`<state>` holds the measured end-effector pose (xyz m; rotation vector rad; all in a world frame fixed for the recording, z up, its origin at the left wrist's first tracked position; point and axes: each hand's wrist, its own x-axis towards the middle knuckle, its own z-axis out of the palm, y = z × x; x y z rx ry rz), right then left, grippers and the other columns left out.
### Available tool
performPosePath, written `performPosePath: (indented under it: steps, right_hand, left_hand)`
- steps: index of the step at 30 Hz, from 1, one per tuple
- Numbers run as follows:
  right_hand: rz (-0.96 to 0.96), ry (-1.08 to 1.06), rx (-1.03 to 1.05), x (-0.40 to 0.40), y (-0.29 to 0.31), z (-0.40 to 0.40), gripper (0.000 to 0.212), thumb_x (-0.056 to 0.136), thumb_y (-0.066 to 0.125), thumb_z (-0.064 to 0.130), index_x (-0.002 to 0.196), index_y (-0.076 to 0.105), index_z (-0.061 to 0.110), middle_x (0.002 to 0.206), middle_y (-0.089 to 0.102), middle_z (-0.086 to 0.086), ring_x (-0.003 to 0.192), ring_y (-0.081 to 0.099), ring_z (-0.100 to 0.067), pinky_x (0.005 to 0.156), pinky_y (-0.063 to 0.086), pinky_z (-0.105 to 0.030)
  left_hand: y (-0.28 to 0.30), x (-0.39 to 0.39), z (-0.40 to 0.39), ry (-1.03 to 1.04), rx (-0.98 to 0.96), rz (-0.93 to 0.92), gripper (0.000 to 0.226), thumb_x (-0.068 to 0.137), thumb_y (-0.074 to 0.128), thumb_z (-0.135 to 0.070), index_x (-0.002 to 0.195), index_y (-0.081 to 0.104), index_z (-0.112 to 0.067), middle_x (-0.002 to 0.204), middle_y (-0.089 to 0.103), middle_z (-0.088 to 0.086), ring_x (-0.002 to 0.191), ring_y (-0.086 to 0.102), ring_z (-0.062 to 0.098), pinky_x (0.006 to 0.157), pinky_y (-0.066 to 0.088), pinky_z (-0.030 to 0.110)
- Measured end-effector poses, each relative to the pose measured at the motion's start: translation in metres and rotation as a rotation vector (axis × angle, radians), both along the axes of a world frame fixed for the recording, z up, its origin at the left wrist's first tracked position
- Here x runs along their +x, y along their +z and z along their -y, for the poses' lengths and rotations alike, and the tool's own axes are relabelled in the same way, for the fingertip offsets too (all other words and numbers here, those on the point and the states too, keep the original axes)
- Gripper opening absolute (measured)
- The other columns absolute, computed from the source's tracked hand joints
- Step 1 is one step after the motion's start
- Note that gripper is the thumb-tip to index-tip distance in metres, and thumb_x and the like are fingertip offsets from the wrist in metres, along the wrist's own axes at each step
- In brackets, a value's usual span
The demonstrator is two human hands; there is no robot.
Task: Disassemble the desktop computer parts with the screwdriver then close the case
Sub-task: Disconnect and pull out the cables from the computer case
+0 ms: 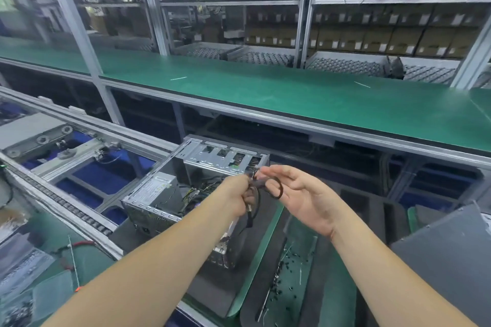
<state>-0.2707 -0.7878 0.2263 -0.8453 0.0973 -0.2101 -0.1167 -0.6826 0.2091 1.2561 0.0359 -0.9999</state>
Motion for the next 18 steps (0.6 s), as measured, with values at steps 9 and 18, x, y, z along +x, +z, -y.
performPosePath:
  steps: [9, 18]
  right_hand:
    - [-0.6, -0.525, -0.518, 0.075, -0.004, -0.012, 0.015, 0.095, 0.062, 0.013, 0.092, 0.076, 0.011, 0.088, 0.075, -0.006, 0.073, 0.066, -0.017, 0.06, 0.046, -0.027]
    - [-0.397, -0.301, -0.841, 0.166, 0.028, -0.063, 0.027, 0.102, 0.06, 0.04, 0.091, 0.08, 0.025, 0.088, 0.077, 0.005, 0.073, 0.065, -0.003, 0.061, 0.048, -0.018]
  left_hand:
    - [0.024, 0.037, -0.045, 0.002, 0.133, 0.488, 0.056, 0.088, 0.071, -0.02, 0.14, 0.05, -0.014, 0.099, 0.071, -0.003, 0.046, 0.046, 0.013, 0.047, 0.036, 0.026]
    - [0.037, 0.104, -0.079, -0.306, 0.119, 1.085, 0.04, 0.085, 0.062, -0.027, 0.11, 0.035, -0.042, 0.083, 0.073, -0.004, 0.066, 0.052, 0.017, 0.062, 0.042, 0.041]
